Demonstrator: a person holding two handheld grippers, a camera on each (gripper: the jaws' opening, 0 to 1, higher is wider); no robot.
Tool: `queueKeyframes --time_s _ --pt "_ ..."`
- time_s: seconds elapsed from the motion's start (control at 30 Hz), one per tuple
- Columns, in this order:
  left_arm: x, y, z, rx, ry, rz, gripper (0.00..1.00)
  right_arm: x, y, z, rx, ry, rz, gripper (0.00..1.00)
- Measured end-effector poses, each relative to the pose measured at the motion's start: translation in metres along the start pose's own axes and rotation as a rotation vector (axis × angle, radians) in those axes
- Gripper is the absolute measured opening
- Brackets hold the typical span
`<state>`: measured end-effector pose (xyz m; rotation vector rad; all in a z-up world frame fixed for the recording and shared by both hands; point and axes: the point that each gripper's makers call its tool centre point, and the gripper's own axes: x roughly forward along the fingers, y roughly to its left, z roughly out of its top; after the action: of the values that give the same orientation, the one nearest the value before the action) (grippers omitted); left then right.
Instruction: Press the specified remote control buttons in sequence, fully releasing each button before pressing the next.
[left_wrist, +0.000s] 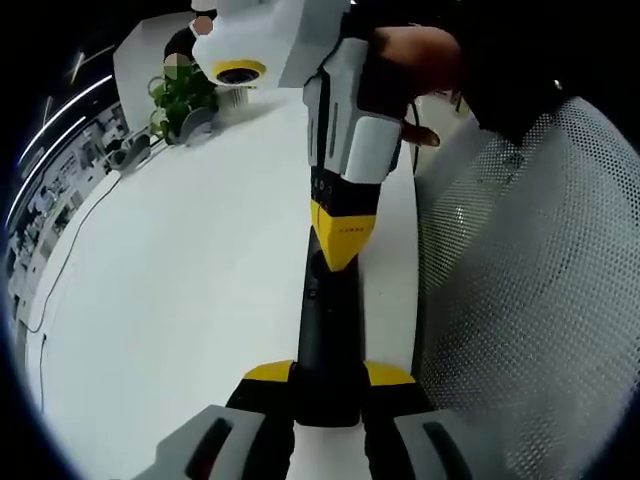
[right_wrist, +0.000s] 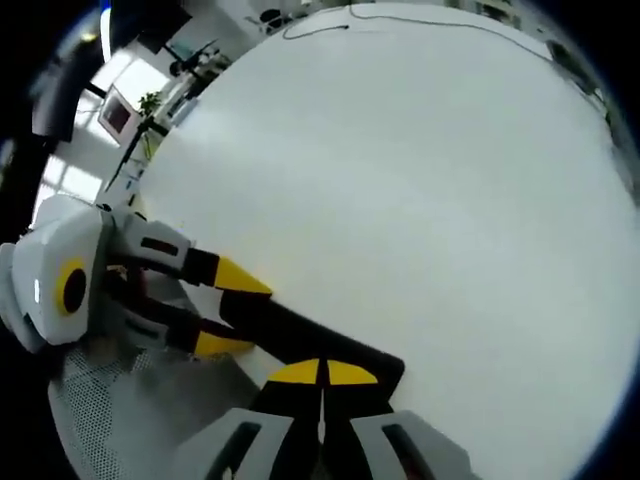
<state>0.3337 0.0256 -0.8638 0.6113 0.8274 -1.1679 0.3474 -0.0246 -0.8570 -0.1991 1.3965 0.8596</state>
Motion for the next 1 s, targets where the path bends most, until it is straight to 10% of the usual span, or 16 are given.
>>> queueKeyframes --time_s 0.43,1.0 --pt "0.000 -0.003 0.001 0.014 0.007 0.003 0.24 -0.003 0.012 0.022 -0.004 -0.108 0.060 0.00" --pt "0.000 -0.003 0.001 -0.006 0.009 0.000 0.24 0.008 0.017 0.019 -0.102 -0.063 0.009 0.00"
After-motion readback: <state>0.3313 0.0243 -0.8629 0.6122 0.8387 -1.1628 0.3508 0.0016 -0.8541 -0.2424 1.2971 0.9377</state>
